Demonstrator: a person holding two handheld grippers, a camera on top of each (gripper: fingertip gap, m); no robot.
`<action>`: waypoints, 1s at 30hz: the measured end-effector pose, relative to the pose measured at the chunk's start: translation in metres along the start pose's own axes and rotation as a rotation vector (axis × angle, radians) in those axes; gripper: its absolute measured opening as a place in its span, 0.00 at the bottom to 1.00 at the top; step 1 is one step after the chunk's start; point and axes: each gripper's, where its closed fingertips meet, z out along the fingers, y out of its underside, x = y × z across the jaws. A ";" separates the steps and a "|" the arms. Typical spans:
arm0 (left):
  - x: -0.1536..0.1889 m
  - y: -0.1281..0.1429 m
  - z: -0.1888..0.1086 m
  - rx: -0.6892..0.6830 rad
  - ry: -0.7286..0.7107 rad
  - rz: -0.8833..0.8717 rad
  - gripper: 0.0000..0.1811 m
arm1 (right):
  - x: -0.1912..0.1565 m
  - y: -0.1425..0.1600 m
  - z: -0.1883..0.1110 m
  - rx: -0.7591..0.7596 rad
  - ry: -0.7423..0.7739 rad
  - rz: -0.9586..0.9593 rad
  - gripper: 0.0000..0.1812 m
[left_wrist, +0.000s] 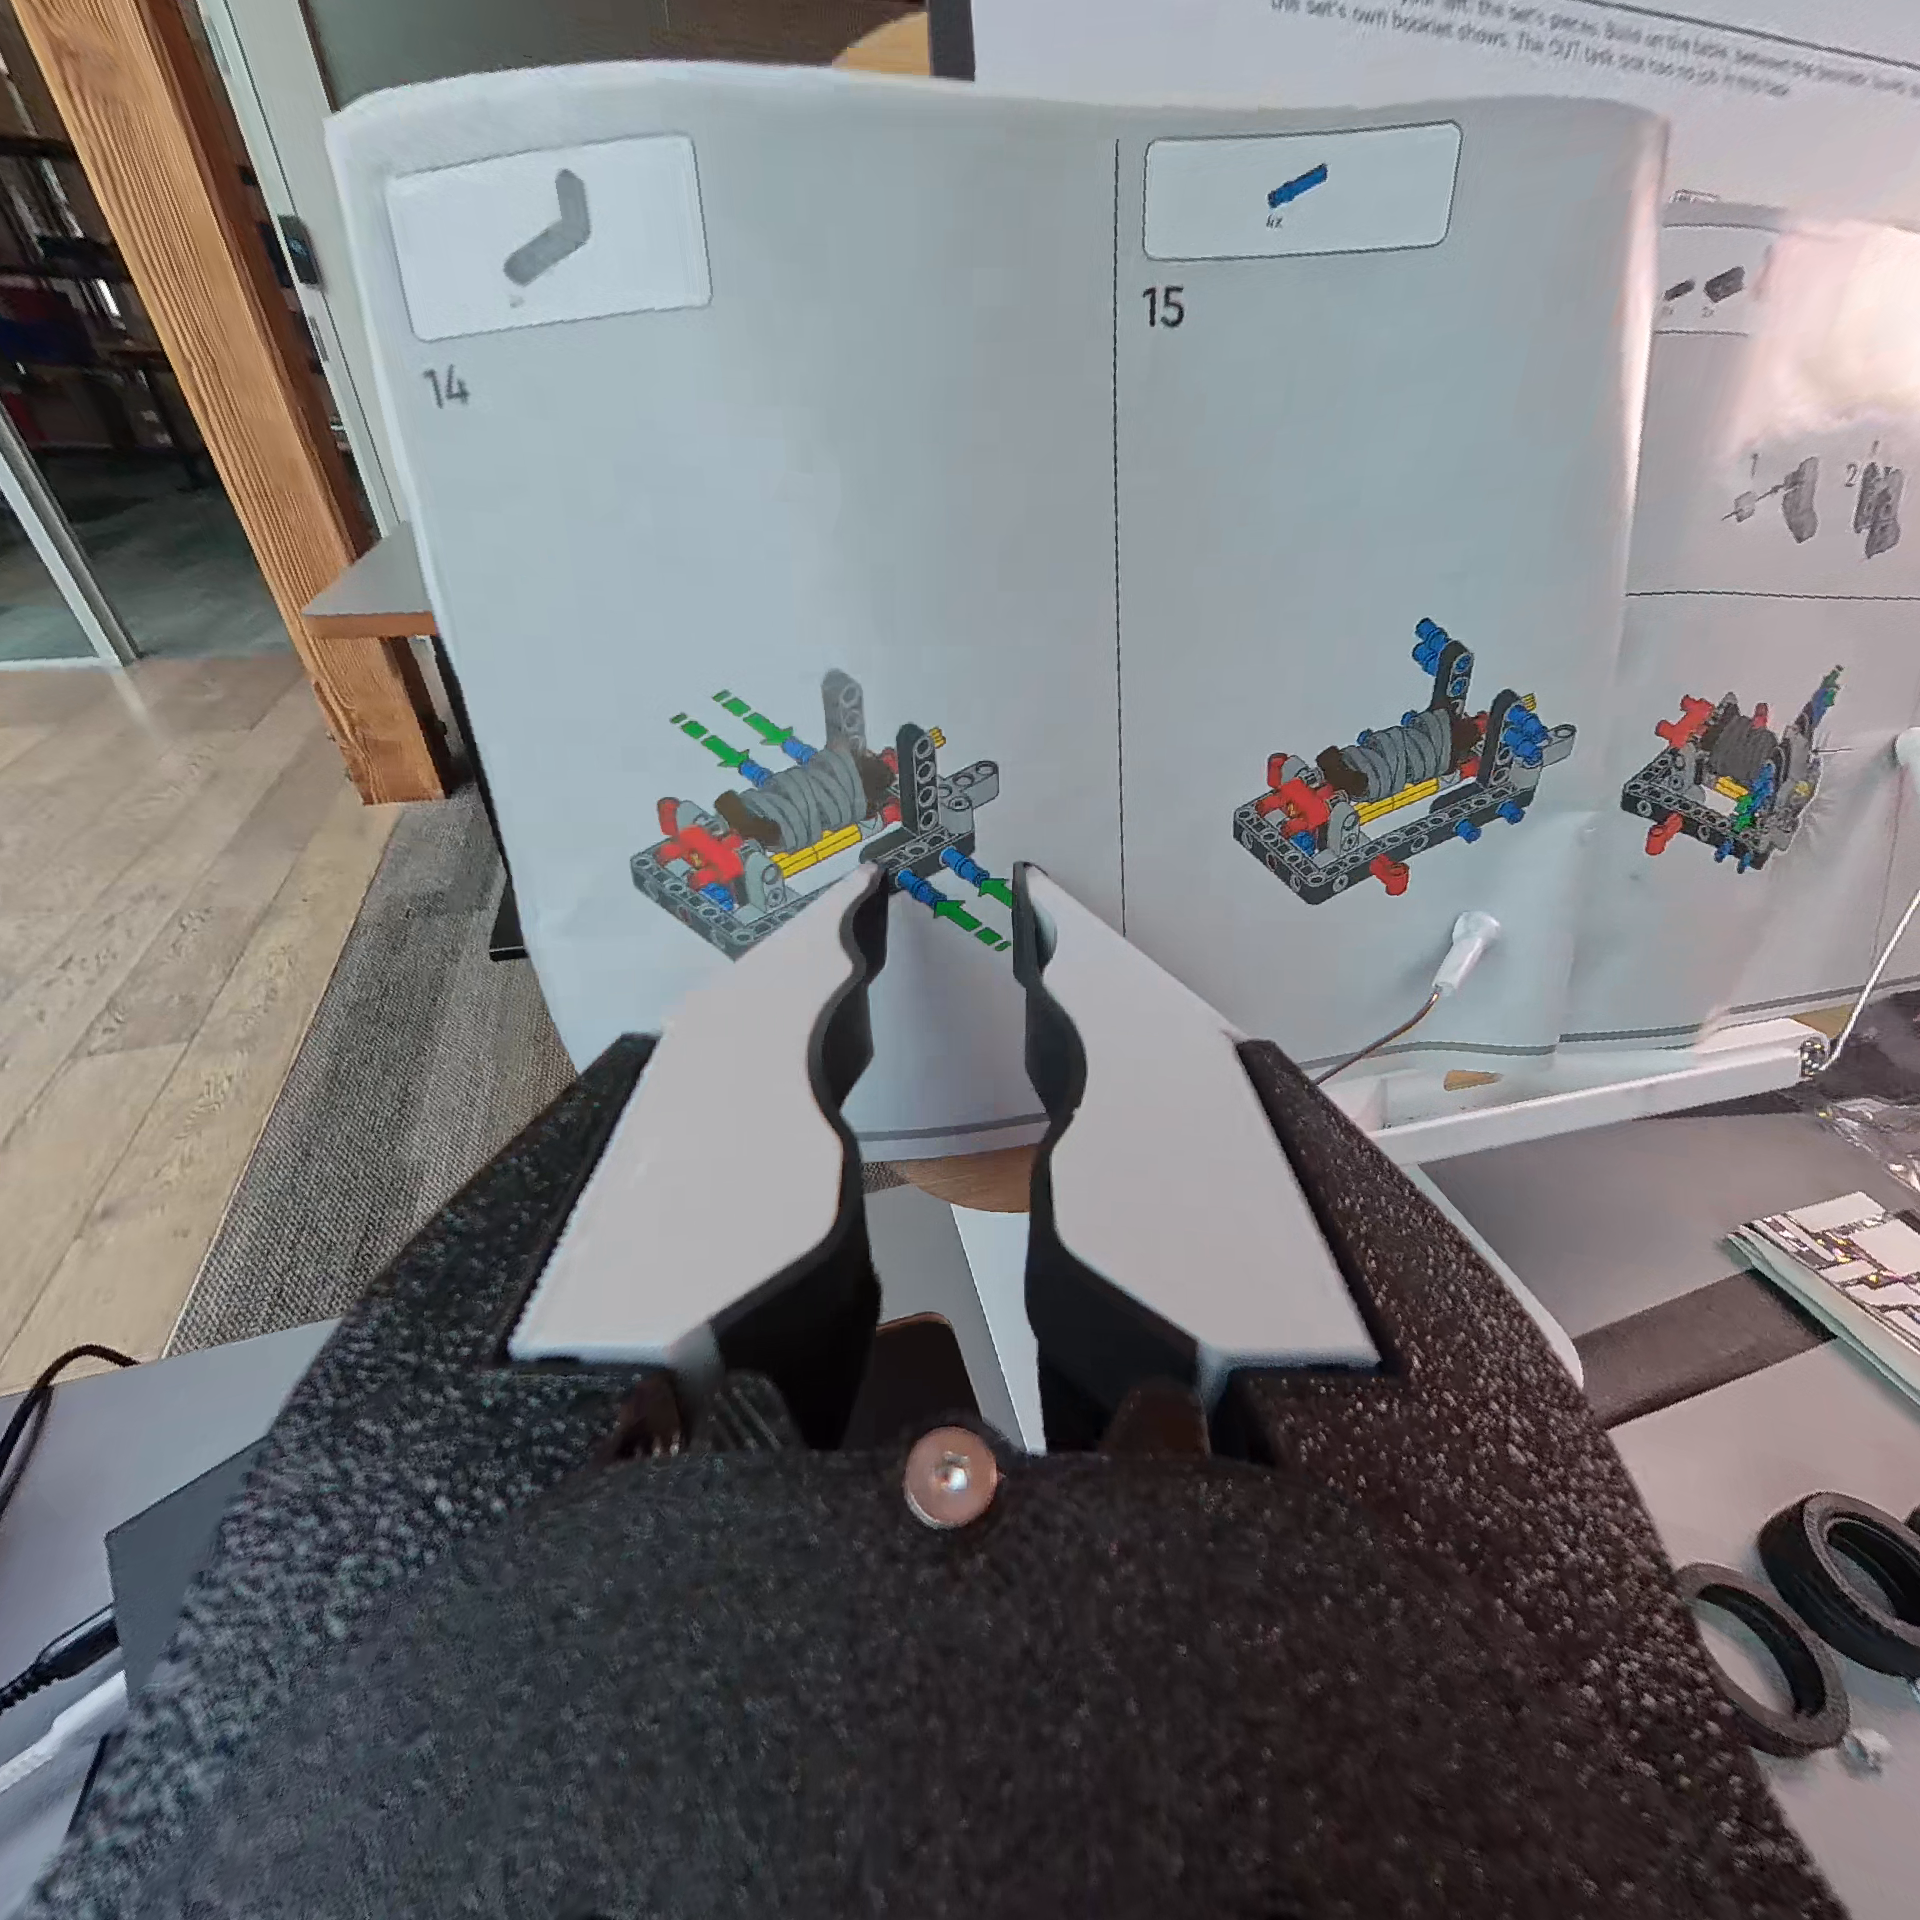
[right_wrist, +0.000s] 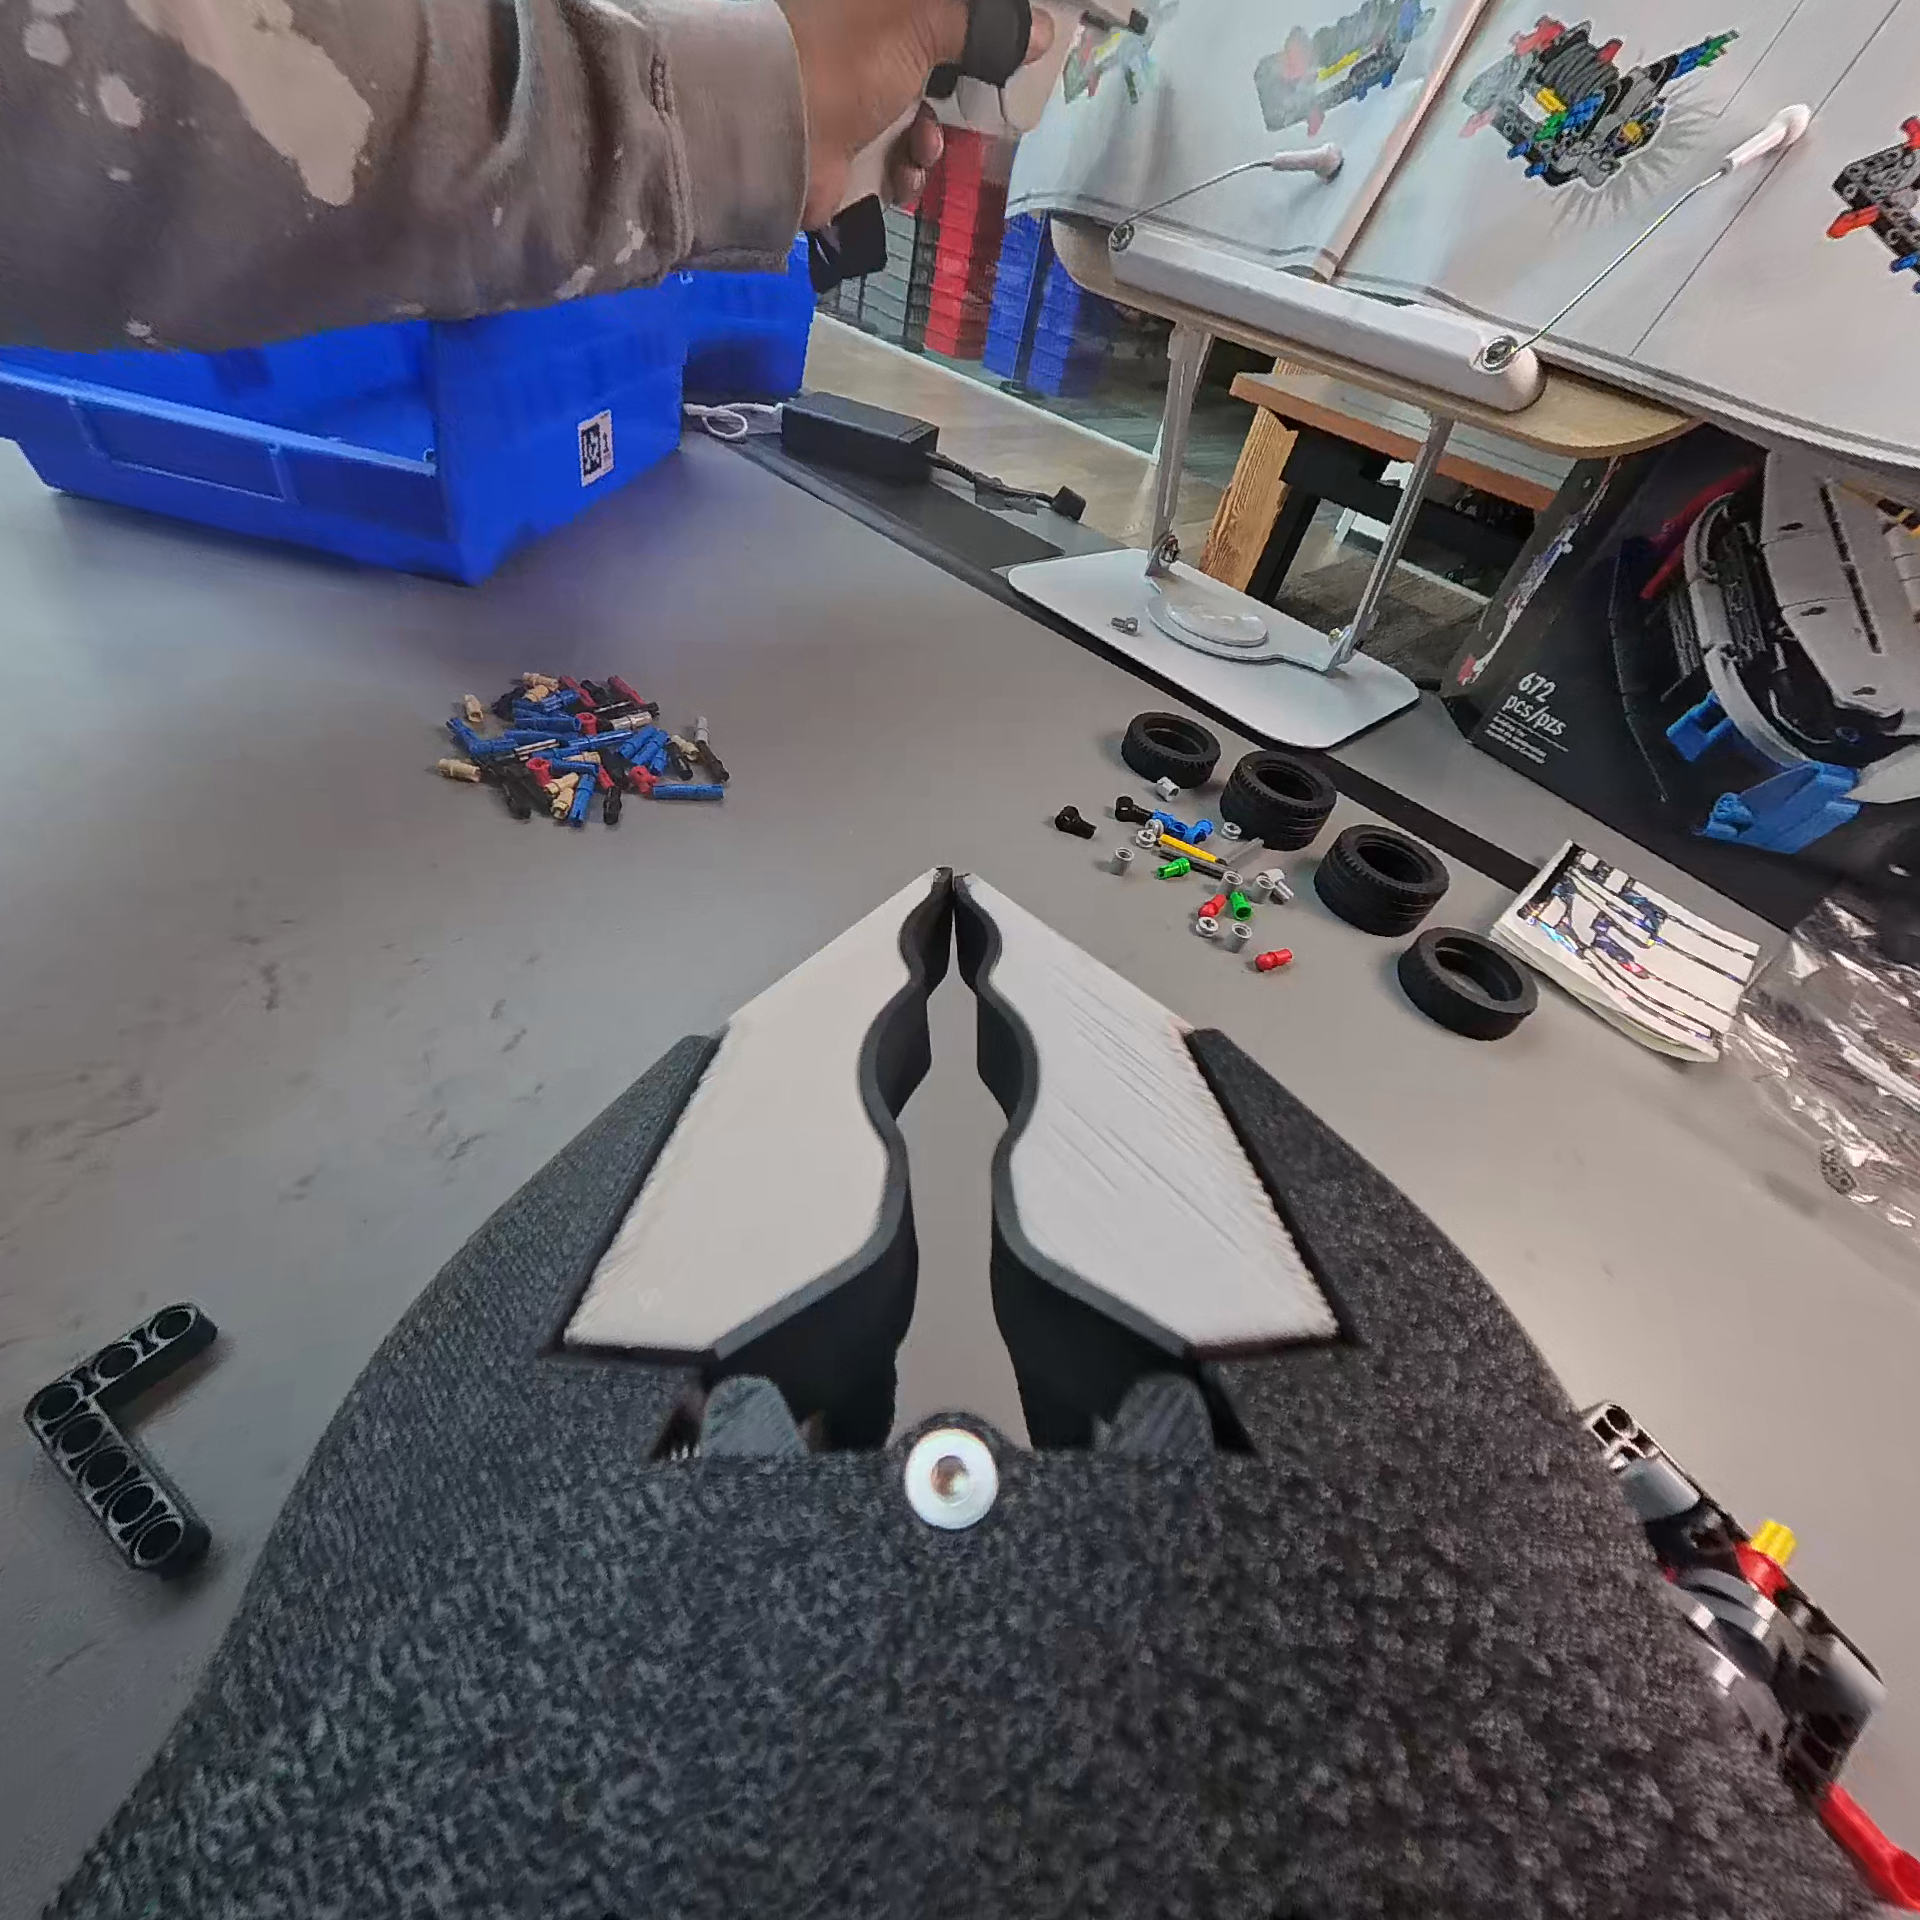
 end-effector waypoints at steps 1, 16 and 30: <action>0.003 -0.004 -0.003 0.014 0.004 0.015 0.13 | 0.000 0.000 0.000 0.001 0.000 0.001 0.00; 0.086 0.054 0.004 -0.216 0.266 0.354 0.10 | 0.000 0.001 -0.001 -0.004 0.004 -0.001 0.00; 0.022 0.066 -0.018 -0.187 0.168 -0.618 0.03 | 0.005 0.002 -0.004 -0.004 0.007 0.014 0.00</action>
